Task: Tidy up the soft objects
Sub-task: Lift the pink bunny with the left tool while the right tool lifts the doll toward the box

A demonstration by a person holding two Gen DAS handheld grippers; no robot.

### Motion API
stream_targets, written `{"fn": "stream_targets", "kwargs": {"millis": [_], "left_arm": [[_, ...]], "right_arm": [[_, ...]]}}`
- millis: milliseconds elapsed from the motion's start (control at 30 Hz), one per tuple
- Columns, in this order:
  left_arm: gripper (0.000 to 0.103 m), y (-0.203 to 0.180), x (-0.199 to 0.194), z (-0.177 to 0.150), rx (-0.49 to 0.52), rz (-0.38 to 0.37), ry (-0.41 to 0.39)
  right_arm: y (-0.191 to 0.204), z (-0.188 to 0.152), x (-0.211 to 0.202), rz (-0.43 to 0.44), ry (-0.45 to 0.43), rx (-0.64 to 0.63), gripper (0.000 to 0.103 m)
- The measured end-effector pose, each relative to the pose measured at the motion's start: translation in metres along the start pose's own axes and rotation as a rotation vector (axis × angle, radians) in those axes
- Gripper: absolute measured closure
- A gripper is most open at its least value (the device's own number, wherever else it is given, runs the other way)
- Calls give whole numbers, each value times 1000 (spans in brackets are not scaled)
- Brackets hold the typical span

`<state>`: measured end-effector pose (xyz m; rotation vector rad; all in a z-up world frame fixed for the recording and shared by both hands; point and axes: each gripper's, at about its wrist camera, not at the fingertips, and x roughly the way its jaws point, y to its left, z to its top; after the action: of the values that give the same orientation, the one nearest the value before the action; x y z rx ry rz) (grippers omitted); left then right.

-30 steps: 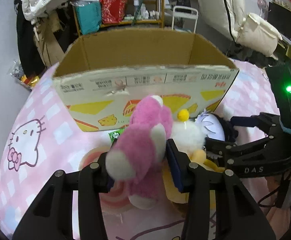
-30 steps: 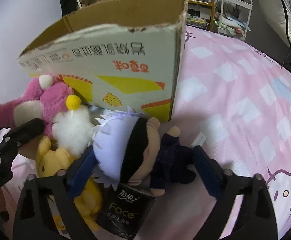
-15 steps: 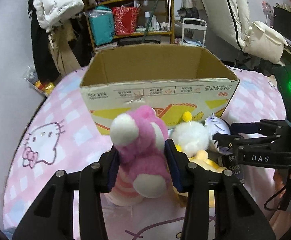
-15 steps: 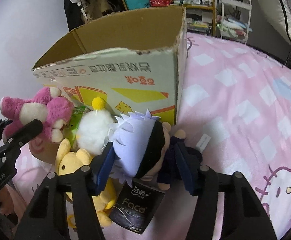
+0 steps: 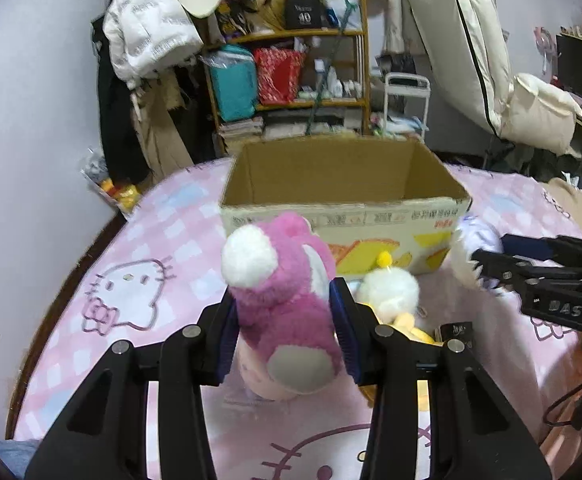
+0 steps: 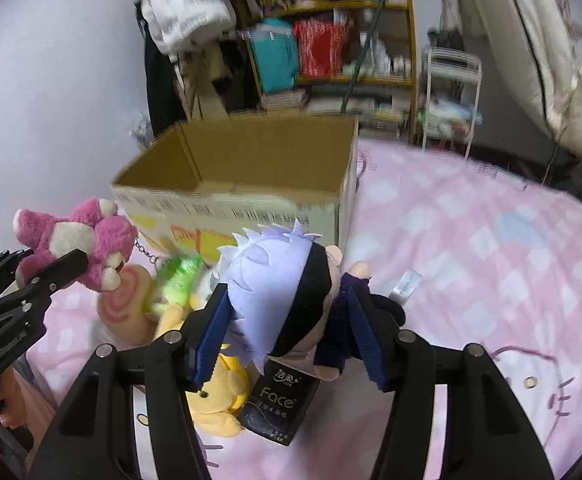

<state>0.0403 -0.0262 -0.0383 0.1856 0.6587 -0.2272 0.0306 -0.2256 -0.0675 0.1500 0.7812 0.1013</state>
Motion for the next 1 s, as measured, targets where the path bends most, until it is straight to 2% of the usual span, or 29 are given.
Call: {"fn": "stream_targets", "kwargs": {"millis": [233, 467, 533, 633, 767, 833, 900, 1000], "left_arm": [[61, 7, -35, 13, 3, 25, -107], [64, 10, -60, 40, 30, 60, -206], [71, 14, -64, 52, 17, 32, -229], [75, 24, -54, 70, -16, -51, -193], [74, 44, -32, 70, -85, -49, -128], [74, 51, -21, 64, -89, -39, -91], [70, 56, -12, 58, -94, -31, -56], [64, 62, -2, 48, -131, -70, -9]], "right_arm": [[18, 13, -55, -19, -182, -50, 41], [21, 42, -84, 13, -291, -55, 40], [24, 54, -86, 19, -321, -72, 40], [27, 72, -82, 18, -334, -90, 40], [27, 80, -69, 32, -319, -91, 40], [28, 77, -62, 38, -304, -92, 40], [28, 72, -54, 39, -284, -95, 40], [28, 64, -43, 37, -258, -103, 40]]}}
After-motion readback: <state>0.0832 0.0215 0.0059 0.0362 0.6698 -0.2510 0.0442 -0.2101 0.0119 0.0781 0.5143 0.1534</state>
